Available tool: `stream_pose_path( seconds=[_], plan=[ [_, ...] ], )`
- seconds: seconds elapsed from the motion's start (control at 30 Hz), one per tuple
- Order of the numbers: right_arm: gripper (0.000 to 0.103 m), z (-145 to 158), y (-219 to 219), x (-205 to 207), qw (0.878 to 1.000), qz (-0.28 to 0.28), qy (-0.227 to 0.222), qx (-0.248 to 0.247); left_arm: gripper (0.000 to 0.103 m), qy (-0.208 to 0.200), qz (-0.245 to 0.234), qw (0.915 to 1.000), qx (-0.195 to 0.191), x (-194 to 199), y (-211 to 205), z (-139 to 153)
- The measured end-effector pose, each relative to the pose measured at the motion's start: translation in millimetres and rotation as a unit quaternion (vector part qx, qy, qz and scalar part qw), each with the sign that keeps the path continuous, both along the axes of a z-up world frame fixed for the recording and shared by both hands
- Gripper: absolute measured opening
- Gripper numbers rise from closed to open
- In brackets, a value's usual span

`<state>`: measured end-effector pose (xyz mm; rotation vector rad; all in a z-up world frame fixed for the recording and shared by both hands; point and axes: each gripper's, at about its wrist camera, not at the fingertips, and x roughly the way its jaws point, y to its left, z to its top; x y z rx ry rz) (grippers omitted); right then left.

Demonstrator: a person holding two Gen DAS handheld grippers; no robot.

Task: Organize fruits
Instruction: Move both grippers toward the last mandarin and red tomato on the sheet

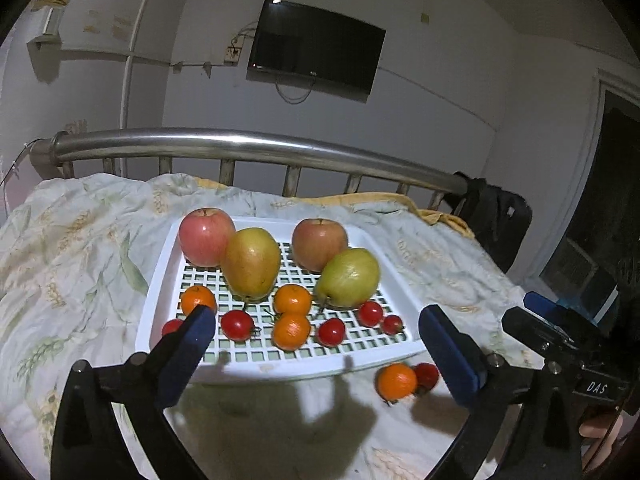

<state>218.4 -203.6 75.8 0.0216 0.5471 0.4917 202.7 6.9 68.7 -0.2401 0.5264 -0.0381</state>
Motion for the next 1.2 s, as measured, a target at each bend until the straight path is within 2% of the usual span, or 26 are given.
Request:
stream_pose_path(
  seconds=[0.47,0.97,1.2],
  plan=[
    [0.103,18,-1,-49,0.999,0.003,-0.054,-0.001,0.103,-0.016,-0.024,0.9993,0.023,-42,-24,5],
    [0.103,7,-20,-58,0.999,-0.009,-0.036,-0.006,0.103,0.021,-0.028,0.9991,0.023,-50,-32,-17],
    [0.103,-5,-27,-55,1.000,-0.014,-0.019,-0.017,0.103,0.055,-0.041,0.9973,0.025,-45,-40,-38]
  ],
)
